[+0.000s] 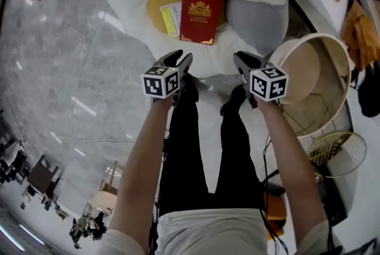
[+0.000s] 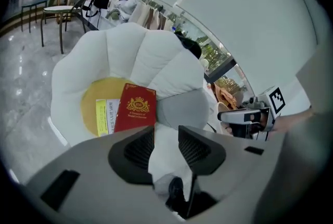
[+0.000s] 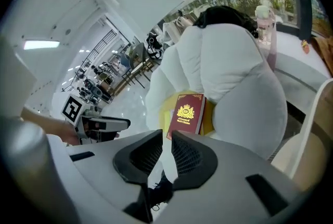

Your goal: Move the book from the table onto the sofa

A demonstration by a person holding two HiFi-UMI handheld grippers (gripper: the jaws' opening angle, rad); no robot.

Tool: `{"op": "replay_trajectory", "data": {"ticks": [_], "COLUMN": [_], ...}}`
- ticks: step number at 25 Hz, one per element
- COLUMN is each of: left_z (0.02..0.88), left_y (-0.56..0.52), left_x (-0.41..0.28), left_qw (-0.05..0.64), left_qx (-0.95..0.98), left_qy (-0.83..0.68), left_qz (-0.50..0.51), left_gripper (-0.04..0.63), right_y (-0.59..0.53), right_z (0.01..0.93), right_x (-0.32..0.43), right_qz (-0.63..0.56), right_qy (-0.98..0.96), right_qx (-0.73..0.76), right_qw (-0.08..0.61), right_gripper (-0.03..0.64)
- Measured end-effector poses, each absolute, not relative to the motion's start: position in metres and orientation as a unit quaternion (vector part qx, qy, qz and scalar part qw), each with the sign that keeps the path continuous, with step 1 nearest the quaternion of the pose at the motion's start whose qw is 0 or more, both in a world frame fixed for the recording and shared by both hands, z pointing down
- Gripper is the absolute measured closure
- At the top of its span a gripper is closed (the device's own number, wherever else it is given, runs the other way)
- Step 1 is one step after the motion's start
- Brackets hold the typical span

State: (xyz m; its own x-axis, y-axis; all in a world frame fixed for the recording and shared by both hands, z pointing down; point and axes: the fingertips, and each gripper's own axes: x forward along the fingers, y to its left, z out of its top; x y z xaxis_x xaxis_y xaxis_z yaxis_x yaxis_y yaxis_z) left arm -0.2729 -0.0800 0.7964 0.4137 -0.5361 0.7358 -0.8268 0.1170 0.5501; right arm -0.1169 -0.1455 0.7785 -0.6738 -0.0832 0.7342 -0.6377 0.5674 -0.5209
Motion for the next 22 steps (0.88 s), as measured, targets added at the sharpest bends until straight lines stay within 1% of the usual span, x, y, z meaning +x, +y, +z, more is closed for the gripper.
{"op": "replay_trajectory", "data": {"ticks": [11,19,22], "left_z": [0.633,0.536,0.503], "left_y": [-0.057,-0.034,-0.024], "left_x": [-0.2,-0.178,-0.164], "left_qw": [0.506,0.482,0.459], "left_qx": [0.646,0.638,0.643], "left_qy": [-0.565,-0.598,-0.612], "left_qz": [0.082,0.047,0.042], "left_gripper": [0.568,0.583,0.592], "right_y": [-0.136,-0.129,-0.124], "right_z": [0.624,0.523,0.494], "right_x": [-0.061,-0.015,-0.003], "right_qz": [0.369,0.315,0.302], "right_qy": [-0.857,-0.884,-0.891], "right_qx": [0.166,0.144,0.142], "right_qw": [0.32,0.314,0.308], "right_gripper": [0.554,0.558,0.56]}}
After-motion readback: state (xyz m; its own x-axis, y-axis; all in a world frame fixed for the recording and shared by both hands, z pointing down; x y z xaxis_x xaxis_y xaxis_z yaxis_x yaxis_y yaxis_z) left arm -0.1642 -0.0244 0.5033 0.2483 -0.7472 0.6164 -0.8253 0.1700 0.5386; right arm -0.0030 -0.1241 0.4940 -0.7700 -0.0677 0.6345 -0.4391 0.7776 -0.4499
